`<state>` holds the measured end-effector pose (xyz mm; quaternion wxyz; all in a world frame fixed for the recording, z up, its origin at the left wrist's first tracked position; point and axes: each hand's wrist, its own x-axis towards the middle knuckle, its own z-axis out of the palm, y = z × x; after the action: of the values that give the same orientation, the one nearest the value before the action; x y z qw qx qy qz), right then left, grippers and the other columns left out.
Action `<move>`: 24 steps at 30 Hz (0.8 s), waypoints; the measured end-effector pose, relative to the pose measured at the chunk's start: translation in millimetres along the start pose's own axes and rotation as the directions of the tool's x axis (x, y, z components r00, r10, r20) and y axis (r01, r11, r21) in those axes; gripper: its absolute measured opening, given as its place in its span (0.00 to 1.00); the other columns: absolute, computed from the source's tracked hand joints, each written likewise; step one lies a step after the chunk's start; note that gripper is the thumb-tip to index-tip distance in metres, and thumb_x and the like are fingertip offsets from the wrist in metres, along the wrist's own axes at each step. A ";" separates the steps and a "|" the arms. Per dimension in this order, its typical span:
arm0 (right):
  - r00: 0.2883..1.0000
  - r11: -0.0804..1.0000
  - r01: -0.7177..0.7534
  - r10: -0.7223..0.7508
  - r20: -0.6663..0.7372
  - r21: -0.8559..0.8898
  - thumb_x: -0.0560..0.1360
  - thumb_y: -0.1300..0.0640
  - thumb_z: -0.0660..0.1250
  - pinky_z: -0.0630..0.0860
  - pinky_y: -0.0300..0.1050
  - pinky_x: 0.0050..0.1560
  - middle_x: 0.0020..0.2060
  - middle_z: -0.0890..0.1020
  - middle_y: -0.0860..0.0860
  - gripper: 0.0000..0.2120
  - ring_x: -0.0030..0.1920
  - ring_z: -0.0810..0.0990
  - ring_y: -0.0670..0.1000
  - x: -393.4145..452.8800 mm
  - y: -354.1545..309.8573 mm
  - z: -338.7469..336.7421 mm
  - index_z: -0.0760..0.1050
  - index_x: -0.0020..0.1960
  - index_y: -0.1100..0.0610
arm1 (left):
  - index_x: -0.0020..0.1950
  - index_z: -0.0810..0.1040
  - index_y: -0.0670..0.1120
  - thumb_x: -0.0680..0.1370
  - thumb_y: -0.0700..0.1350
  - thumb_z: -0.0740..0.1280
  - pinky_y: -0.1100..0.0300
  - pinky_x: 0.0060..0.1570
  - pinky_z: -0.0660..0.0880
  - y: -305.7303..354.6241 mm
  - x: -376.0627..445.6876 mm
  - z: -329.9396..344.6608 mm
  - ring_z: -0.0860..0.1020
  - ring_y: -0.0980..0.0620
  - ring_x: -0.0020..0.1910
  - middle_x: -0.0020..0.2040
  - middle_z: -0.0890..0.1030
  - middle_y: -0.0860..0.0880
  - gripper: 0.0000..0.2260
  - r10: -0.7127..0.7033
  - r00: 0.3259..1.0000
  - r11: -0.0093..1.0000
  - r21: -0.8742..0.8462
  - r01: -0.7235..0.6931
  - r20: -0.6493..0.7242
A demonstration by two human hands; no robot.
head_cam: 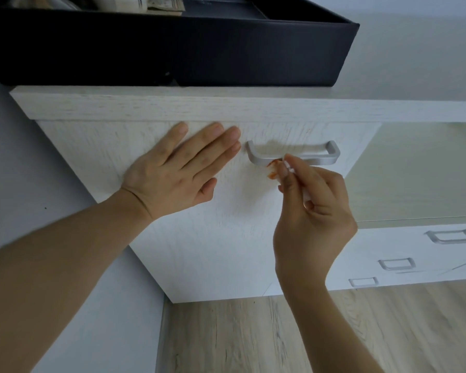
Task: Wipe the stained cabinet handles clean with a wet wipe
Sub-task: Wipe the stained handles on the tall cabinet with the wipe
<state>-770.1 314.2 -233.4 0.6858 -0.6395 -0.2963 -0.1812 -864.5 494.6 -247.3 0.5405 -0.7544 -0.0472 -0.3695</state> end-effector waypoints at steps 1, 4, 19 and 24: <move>1.000 1.000 0.001 -0.001 0.006 -0.002 0.73 0.62 0.70 0.76 0.34 0.40 0.40 0.77 0.47 0.07 0.37 0.78 0.45 0.0 -0.2 -0.2 0.81 0.51 0.56 | 0.77 0.56 0.40 0.77 0.53 0.55 0.47 0.74 0.50 -0.3 -0.7 0.1 0.51 0.45 0.77 0.78 0.51 0.42 0.31 0.000 1.000 1.000 0.003 0.000 -0.002; 1.000 1.000 -0.005 0.005 0.003 0.003 0.73 0.62 0.70 0.73 0.29 0.41 0.40 0.78 0.47 0.07 0.37 0.78 0.44 -4.0 -2.3 3.8 0.82 0.50 0.57 | 0.77 0.57 0.40 0.77 0.53 0.55 0.47 0.74 0.51 0.3 -1.7 -0.5 0.52 0.45 0.77 0.78 0.52 0.43 0.31 -0.004 1.000 1.000 0.001 0.004 -0.008; 1.000 1.000 -0.027 0.027 0.009 -0.003 0.73 0.61 0.70 0.75 0.31 0.42 0.40 0.77 0.44 0.09 0.38 0.78 0.43 -6.3 -9.2 5.3 0.80 0.52 0.52 | 0.77 0.55 0.40 0.78 0.52 0.55 0.48 0.74 0.49 0.8 1.3 -4.6 0.48 0.45 0.77 0.78 0.48 0.42 0.31 -0.007 1.000 1.000 -0.027 0.008 0.020; 0.999 0.999 -0.036 0.037 0.039 -0.020 0.73 0.63 0.70 0.75 0.33 0.42 0.40 0.78 0.44 0.09 0.37 0.76 0.41 -0.7 -8.1 -3.3 0.80 0.51 0.53 | 0.76 0.57 0.40 0.78 0.48 0.58 0.51 0.73 0.53 -11.9 -0.5 -9.9 0.57 0.47 0.74 0.75 0.57 0.48 0.28 0.042 0.999 0.991 -0.124 -0.042 -0.005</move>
<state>-775.2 310.0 -227.7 0.6769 -0.6549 -0.2962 -0.1587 -875.5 491.3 -236.9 0.5002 -0.7870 -0.0077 -0.3611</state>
